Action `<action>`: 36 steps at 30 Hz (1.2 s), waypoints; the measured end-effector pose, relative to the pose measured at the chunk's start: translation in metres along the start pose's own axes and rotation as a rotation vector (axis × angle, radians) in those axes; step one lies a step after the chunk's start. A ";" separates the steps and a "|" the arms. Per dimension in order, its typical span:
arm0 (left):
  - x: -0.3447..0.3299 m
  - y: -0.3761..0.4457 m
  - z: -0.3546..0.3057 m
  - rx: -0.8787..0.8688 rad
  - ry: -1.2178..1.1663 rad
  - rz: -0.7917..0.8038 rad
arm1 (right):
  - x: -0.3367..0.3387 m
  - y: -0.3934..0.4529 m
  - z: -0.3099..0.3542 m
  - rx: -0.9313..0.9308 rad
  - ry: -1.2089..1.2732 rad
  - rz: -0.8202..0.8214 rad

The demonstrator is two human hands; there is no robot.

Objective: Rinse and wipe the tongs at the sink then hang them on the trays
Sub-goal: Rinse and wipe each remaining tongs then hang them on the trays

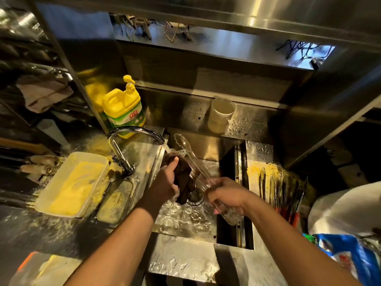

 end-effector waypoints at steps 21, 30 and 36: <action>-0.028 -0.001 -0.003 0.047 0.104 -0.106 | -0.017 0.004 0.001 -0.023 0.041 -0.076; -0.015 0.015 -0.024 -0.015 0.271 -0.193 | 0.011 -0.022 0.000 -0.097 -0.093 -0.041; 0.006 0.009 -0.006 -0.176 0.445 -0.380 | 0.042 -0.046 -0.014 -0.187 -0.226 -0.258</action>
Point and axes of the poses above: each hand's wrist, its own y-axis towards the middle knuckle, its own x-axis out of the back of the hand, z = x × y, the point moved 1 cm from there along y, towards the middle knuckle, and after that the axes turned 5 degrees about z, right-handed, at the moved point
